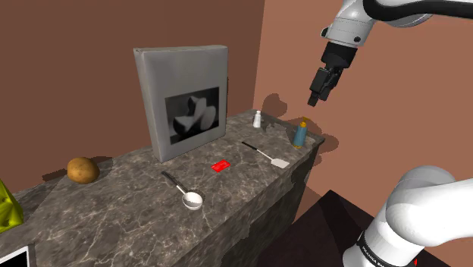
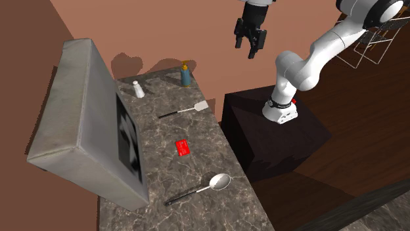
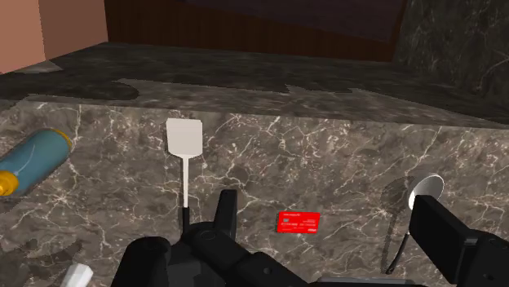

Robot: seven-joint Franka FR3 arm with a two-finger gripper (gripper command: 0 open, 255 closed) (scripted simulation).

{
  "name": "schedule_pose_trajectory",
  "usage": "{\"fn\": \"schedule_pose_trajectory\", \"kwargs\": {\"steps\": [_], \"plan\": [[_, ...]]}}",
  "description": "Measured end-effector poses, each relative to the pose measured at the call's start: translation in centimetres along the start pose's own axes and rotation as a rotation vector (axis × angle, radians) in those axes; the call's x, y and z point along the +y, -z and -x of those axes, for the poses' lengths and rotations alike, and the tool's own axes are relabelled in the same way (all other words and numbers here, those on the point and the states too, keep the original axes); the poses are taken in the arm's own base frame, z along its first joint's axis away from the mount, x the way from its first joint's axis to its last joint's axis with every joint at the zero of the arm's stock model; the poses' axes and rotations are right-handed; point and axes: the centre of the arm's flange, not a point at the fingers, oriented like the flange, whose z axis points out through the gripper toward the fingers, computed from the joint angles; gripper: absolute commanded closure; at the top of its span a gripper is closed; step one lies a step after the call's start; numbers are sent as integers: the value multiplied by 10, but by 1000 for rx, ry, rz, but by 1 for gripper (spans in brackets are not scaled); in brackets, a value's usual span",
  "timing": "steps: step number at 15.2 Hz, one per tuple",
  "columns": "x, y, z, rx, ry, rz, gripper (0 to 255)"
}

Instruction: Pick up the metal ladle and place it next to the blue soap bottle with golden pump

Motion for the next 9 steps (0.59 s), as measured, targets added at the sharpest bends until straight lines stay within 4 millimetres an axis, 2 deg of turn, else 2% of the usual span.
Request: {"fn": "schedule_pose_trajectory", "kwargs": {"steps": [2, 4, 6, 9], "plan": [[-3, -3, -4, -2, 0, -1, 0], [-13, -17, -16, -8, -2, -2, 0], [-25, -40, -30, -16, -5, -4, 0], [-44, -63, -51, -25, -9, -7, 0]]}}
